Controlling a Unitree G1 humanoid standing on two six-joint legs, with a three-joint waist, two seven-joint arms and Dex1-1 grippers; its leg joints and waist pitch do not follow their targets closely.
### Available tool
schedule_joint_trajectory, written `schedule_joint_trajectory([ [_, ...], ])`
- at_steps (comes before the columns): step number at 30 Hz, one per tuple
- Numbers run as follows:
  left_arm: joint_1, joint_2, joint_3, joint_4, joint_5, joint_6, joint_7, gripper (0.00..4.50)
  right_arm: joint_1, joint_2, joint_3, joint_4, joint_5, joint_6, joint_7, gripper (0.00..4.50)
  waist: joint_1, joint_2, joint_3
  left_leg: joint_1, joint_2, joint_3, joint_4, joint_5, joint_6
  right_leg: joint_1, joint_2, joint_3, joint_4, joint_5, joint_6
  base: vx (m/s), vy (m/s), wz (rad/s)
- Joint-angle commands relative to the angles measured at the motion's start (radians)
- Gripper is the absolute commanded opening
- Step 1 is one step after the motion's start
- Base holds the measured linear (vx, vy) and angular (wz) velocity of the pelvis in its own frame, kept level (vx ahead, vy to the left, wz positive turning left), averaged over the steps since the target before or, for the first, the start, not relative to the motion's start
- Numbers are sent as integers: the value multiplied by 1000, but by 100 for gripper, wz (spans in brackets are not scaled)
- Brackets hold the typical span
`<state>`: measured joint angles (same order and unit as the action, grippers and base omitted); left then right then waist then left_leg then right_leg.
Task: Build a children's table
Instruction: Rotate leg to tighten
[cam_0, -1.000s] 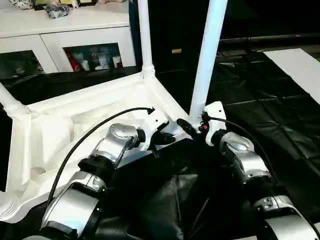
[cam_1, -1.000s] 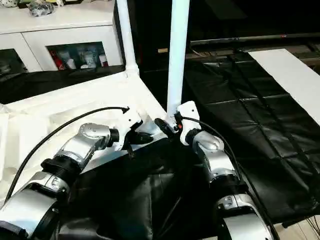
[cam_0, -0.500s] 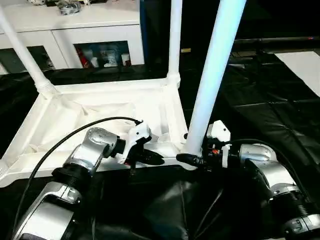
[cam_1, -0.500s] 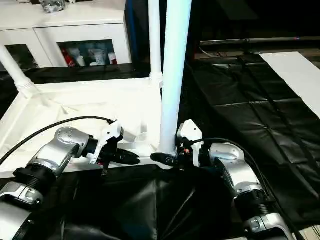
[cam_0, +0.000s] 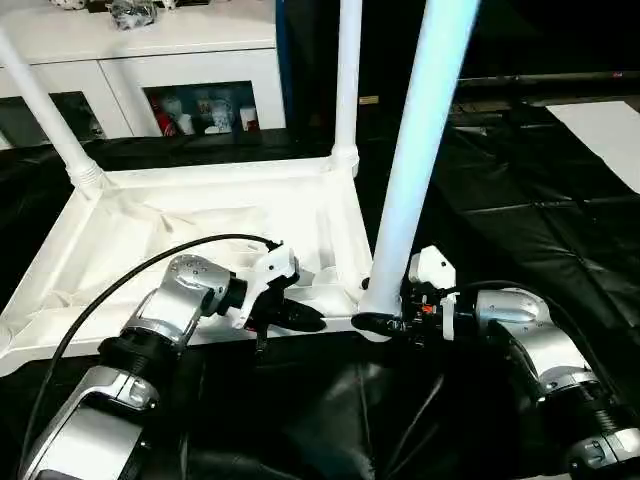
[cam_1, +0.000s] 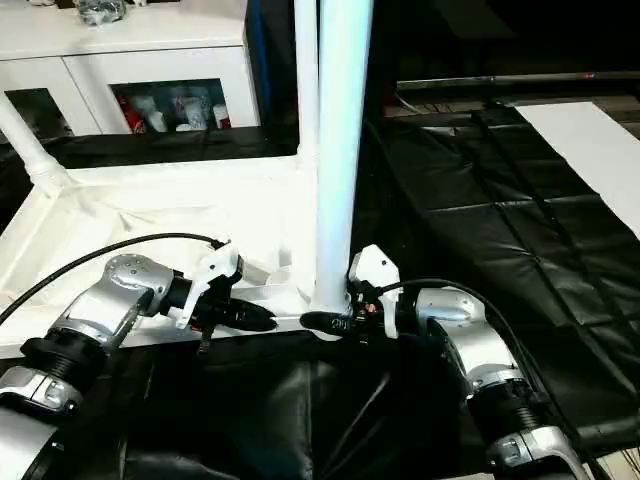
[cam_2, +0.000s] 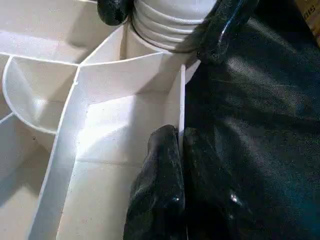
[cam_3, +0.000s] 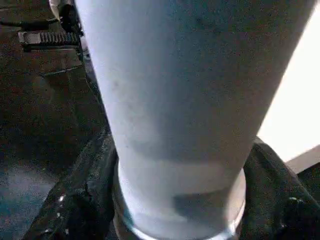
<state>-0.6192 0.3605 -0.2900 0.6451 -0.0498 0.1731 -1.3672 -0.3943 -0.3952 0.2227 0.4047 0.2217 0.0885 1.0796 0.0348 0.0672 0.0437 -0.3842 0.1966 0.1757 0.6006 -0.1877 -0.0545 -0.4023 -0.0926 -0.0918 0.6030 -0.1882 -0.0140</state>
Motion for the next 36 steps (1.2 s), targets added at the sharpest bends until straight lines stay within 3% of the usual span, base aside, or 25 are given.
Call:
schedule_joint_trajectory([
  [1, 4, -18, 8, 3, -17, 9, 13, 0, -17, 26, -41, 33, -5, 18, -81, 280, 1, -14, -68, 10, 31, -5, -63, -129, 106, 61, -53, 46, -60, -90, -262, 0, 0, 0],
  [3, -4, -30, 16, 21, -7, 6, 58, 0, -30, 47, -56, 73, -23, 11, -151, 276, -3, -15, -67, 9, 28, -6, -63, -134, 97, 62, -53, 45, -62, -108, -260, 0, 0, 0],
  [4, -22, -55, 37, 58, 11, 12, 161, 0, -58, 85, -86, 147, -53, -1, -292, 275, -7, -15, -64, 9, 27, -5, -64, -149, 86, 59, -52, 45, -65, -140, -252, 0, 0, 0],
  [5, -22, -55, 37, 58, 11, 12, 161, 0, -58, 85, -86, 147, -53, -1, -292, 275, -11, -15, -62, 11, 24, -7, -66, -175, 66, 59, -52, 43, -73, -199, -237, 0, 0, 0],
  [8, -76, -123, 84, 146, 49, 35, 430, 0, -113, 188, -169, 280, -58, -3, -598, 275, -15, -18, -63, 15, 23, -6, -66, -176, 37, 58, -54, 46, -76, -244, -222, 0, 0, 0],
  [12, -121, -186, 118, 187, 63, 96, 623, 0, -166, 272, -208, 381, -71, -10, -829, 274, -14, -16, -69, 14, 24, -7, -63, -126, 46, 59, -54, 47, -68, -163, -233, 0, 0, 0],
  [13, -129, -203, 123, 191, 63, 98, 651, 0, -180, 291, -192, 395, -93, -20, -860, 274, -12, -10, -71, 11, 22, -7, -60, -107, 59, 60, -52, 46, -63, -119, -242, 0, 0, 0],
  [15, -137, -222, 125, 194, 63, 102, 678, 0, -197, 318, -163, 405, -115, -41, -858, 274, -12, -11, -72, 9, 21, -6, -59, -93, 74, 61, -51, 45, -60, -73, -254, 0, 0, 0],
  [19, -146, -234, 115, 206, 70, 87, 675, 0, -209, 343, -142, 407, -121, -79, -784, 274, -9, -10, -71, 10, 21, -5, -58, -120, 98, 64, -52, 43, -62, -67, -261, 0, 0, 0],
  [20, -147, -237, 102, 210, 74, 75, 659, 0, -210, 355, -129, 399, -115, -110, -718, 274, -8, -15, -71, 9, 21, -5, -59, -132, 100, 65, -53, 43, -63, -82, -258, 0, 0, 0],
  [22, -137, -226, 87, 195, 72, 65, 617, 0, -207, 351, -128, 391, -111, -136, -695, 330, -5, -15, -70, 8, 22, -5, -59, -130, 102, 66, -54, 44, -63, -91, -256, 0, 0, 0],
  [24, -119, -205, 61, 164, 70, 71, 556, 0, -203, 330, -105, 385, -127, -179, -667, 347, -7, -15, -71, 5, 22, -6, -59, -124, 106, 67, -55, 43, -61, -82, -255, 0, 0, 0],
  [26, -111, -197, 51, 153, 68, 67, 526, 0, -200, 323, -102, 377, -126, -177, -657, 376, -14, -14, -69, 5, 22, -7, -60, -133, 108, 67, -54, 42, -63, -101, -254, 0, 0, 0],
  [29, -78, -157, 13, 122, 73, 40, 413, 0, -178, 278, -96, 323, -104, -140, -552, 388, -20, -7, -69, 7, 23, -9, -60, -138, 115, 67, -52, 42, -61, -86, -267, 0, 0, 0],
  [30, -73, -147, 10, 121, 72, 36, 393, 0, -168, 254, -88, 303, -104, -131, -515, 388, -23, -9, -68, 4, 25, -9, -61, -143, 119, 68, -52, 42, -62, -78, -270, 0, 0, 0],
  [31, -73, -147, 10, 121, 72, 36, 393, 0, -168, 254, -88, 303, -104, -131, -515, 388, -24, -6, -70, 10, 26, -8, -59, -143, 120, 66, -50, 43, -61, -67, -272, 0, 0, 0],
  [36, -53, -93, -8, 88, 43, 3, 221, 0, -99, 120, -59, 200, -87, -131, -267, 388, -18, -12, -66, 9, 27, -5, -60, -172, 119, 67, -50, 43, -64, -91, -275, 0, 0, 0],
])
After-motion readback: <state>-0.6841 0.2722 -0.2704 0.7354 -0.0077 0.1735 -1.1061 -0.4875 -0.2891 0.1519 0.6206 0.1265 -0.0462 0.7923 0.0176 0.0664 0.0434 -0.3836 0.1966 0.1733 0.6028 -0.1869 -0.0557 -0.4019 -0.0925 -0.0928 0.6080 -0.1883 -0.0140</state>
